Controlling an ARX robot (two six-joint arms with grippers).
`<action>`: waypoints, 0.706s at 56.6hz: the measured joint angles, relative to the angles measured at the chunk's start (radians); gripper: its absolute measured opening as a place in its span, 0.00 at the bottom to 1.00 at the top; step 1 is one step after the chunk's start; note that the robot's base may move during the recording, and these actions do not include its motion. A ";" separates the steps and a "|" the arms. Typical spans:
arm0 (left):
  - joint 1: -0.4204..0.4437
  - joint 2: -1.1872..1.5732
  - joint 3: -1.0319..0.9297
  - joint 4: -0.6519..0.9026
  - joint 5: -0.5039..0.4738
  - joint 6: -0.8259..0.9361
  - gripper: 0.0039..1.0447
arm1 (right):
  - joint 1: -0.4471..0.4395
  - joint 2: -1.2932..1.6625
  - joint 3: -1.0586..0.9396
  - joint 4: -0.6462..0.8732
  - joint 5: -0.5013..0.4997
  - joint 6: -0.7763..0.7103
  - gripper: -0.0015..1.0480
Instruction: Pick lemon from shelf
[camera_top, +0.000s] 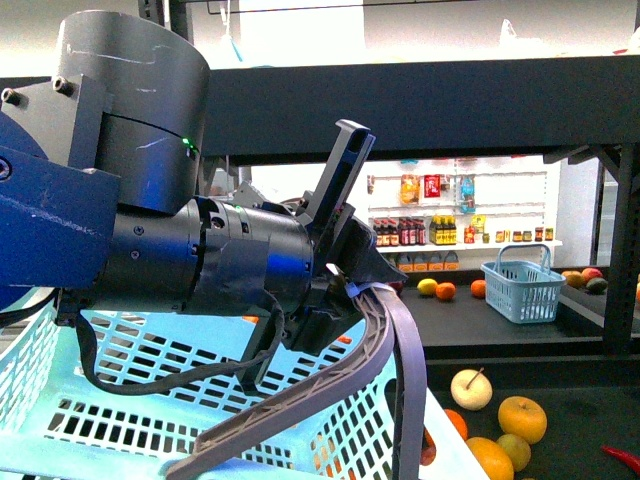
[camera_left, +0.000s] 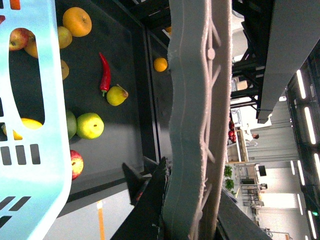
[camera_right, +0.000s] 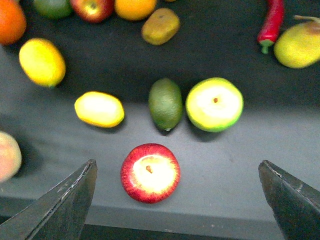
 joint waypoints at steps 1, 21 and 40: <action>0.000 0.000 0.000 0.000 0.000 0.000 0.10 | 0.002 0.027 0.015 -0.006 -0.019 -0.029 0.93; 0.000 0.000 0.000 0.000 -0.003 0.003 0.10 | 0.094 0.317 0.182 -0.017 -0.209 -0.474 0.93; 0.000 0.000 0.000 0.000 -0.002 0.004 0.10 | 0.199 0.563 0.382 -0.010 -0.187 -0.683 0.93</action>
